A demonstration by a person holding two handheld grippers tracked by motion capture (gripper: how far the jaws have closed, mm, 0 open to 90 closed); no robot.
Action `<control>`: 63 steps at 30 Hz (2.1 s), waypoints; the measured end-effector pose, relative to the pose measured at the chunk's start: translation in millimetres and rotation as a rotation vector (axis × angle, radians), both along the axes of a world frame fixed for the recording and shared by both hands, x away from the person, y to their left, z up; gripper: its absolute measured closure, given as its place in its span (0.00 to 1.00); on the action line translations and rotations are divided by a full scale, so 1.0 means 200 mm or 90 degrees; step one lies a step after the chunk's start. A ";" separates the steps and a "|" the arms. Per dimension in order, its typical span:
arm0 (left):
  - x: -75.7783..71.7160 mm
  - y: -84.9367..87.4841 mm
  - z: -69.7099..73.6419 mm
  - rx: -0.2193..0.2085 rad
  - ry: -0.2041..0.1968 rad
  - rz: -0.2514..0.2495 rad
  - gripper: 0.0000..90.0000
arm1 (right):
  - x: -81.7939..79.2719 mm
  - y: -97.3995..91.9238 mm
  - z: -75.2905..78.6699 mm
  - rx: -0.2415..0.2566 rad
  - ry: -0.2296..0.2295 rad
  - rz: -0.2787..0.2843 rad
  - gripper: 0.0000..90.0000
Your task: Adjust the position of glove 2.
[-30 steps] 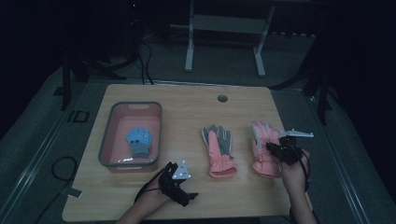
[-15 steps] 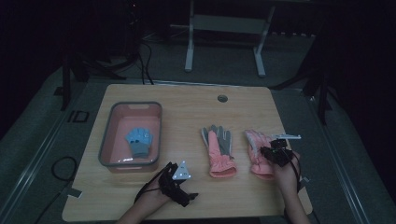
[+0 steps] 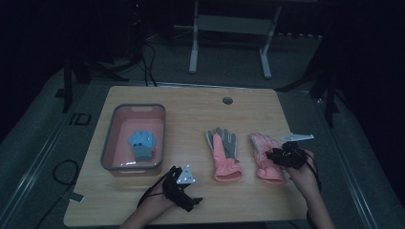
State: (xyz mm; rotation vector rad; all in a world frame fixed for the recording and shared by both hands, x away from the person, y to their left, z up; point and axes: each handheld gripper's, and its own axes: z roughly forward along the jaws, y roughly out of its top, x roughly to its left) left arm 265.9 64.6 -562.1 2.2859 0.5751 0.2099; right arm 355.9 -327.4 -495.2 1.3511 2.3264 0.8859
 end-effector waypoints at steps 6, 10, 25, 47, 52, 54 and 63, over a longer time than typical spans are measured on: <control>0.00 0.00 0.00 0.001 0.001 0.002 0.00 | 0.03 -0.04 -0.10 -0.005 0.033 -0.024 0.62; 0.00 0.00 0.00 0.004 0.000 0.000 0.00 | 0.05 -0.06 -0.15 0.021 0.049 -0.028 0.73; 0.00 -0.01 0.00 0.004 0.001 0.001 0.00 | -0.06 0.01 0.02 0.049 -0.032 -0.086 0.99; 0.01 -0.01 -0.01 0.008 -0.006 0.002 0.00 | -0.13 0.49 0.44 0.083 -0.106 -0.032 0.99; 0.01 -0.01 -0.01 0.005 -0.005 0.003 0.00 | -0.13 0.62 0.41 0.082 -0.105 -0.016 0.99; 0.01 -0.01 -0.01 0.005 -0.006 0.003 0.00 | -0.12 0.67 0.39 0.085 -0.101 -0.018 0.99; 0.00 -0.01 0.00 -0.003 -0.006 0.003 0.00 | -0.13 0.76 0.21 0.052 -0.062 -0.036 0.99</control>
